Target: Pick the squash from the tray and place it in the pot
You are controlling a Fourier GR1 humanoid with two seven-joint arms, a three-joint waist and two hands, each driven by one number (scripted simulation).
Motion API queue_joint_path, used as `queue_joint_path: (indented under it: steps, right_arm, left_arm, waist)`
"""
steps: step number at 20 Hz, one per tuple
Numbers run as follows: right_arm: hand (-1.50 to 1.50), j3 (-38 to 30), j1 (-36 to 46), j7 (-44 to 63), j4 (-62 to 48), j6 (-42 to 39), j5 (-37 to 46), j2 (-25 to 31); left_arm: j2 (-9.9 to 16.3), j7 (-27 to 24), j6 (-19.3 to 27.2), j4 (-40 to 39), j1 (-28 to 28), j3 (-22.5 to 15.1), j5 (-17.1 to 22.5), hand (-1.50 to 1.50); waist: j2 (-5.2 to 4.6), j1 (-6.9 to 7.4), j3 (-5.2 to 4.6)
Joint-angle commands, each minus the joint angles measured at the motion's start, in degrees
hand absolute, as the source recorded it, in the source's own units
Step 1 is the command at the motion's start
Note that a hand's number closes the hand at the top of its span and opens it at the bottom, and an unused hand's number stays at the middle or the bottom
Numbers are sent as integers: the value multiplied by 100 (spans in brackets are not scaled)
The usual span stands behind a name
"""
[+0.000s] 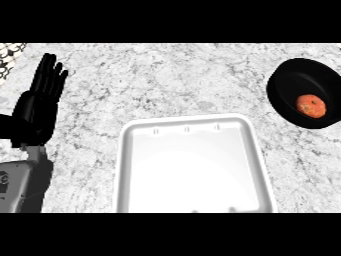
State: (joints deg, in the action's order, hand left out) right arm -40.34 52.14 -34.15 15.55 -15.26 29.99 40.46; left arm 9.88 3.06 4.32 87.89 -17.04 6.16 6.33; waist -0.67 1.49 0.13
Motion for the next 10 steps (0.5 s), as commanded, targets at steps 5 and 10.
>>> queue_joint_path:
  steps: [5, 10]
  right_arm:
    - [-150, -596, -116, -129, -374, -387, -635, 651]
    - [-150, -791, -767, -579, -511, -999, -805, 1240]
  left_arm:
    - [-270, -119, 236, -79, -57, -195, -227, 0]
    - [71, 189, -74, 233, 4, 63, 116, 0]
  waist:
    - [-45, 58, 11]
    - [-64, 127, 29]
